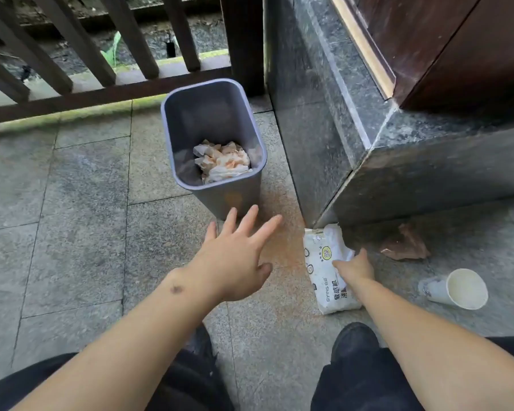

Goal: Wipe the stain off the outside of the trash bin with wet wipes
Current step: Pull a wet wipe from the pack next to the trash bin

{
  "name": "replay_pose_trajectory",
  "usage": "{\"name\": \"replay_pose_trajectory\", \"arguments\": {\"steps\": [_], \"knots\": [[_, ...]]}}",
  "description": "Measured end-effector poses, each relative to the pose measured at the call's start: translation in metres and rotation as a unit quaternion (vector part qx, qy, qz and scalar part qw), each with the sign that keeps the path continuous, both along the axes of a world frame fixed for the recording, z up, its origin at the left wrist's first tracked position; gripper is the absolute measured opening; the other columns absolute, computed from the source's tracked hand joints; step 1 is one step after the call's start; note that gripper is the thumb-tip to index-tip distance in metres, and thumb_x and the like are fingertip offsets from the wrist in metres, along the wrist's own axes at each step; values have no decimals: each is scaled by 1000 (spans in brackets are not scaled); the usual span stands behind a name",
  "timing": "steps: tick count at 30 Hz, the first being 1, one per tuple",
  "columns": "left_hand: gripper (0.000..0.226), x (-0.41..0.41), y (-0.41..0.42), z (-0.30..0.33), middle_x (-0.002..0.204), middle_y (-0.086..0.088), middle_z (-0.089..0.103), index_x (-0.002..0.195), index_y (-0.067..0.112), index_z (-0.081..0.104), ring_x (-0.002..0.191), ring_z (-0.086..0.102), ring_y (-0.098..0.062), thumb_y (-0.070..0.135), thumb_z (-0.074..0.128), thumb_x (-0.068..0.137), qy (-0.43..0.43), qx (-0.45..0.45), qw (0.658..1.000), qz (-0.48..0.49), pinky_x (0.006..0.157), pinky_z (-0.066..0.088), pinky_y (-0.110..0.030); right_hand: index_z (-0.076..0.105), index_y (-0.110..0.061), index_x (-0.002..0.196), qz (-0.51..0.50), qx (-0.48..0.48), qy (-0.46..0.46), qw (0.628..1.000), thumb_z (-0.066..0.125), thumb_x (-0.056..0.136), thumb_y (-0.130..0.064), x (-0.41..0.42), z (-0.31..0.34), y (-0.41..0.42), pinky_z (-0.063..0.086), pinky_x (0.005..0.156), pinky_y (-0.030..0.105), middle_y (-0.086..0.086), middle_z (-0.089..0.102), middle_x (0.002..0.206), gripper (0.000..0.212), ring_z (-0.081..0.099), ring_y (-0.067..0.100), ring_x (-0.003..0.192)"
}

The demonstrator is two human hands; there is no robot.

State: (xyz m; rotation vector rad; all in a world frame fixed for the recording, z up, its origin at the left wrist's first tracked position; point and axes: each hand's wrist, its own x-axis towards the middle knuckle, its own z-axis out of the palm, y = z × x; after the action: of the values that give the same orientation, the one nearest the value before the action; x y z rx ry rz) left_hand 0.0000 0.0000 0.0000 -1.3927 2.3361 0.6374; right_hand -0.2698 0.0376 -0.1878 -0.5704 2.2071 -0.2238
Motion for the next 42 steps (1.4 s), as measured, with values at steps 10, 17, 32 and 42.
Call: {"name": "replay_pose_trajectory", "arguments": {"steps": [10, 17, 32, 42], "knots": [[86, 24, -67, -47, 173, -5, -16, 161, 44, -7, 156, -16, -38, 46, 50, 97, -39, -58, 991, 118, 121, 8, -68, 73, -2, 93, -31, -45, -1, 999, 71, 89, -21, 8, -8, -6, 51, 77, 39, 19, 72, 95, 20, 66, 39, 95], [88, 19, -62, -50, 168, -7, -32, 162, 44, -7, 152, -28, -40, 50, 51, 97, -74, -36, 990, 113, 118, 28, -61, 70, -13, 76, 177, -86, 101, 975, 63, 93, -28, 7, 30, -3, 53, 71, 33, 9, 72, 86, 24, 66, 35, 89], [79, 13, -68, -31, 167, -7, -34, 164, 39, 6, 151, -32, -39, 45, 52, 100, -65, 27, 989, 133, 114, 34, -65, 51, -17, 48, 437, -8, 142, 888, 78, 83, -38, -16, 155, -26, 36, 55, 27, -8, 47, 50, 49, 52, 18, 58], [59, 18, -69, -31, 168, -7, -32, 156, 31, 32, 151, -31, -38, 35, 52, 100, -41, 34, 989, 139, 113, 35, -66, 64, -10, 59, 375, -29, 141, 916, 78, 83, -27, -43, 166, -26, 55, 69, 36, 6, 68, 65, 33, 60, 22, 63]]}}
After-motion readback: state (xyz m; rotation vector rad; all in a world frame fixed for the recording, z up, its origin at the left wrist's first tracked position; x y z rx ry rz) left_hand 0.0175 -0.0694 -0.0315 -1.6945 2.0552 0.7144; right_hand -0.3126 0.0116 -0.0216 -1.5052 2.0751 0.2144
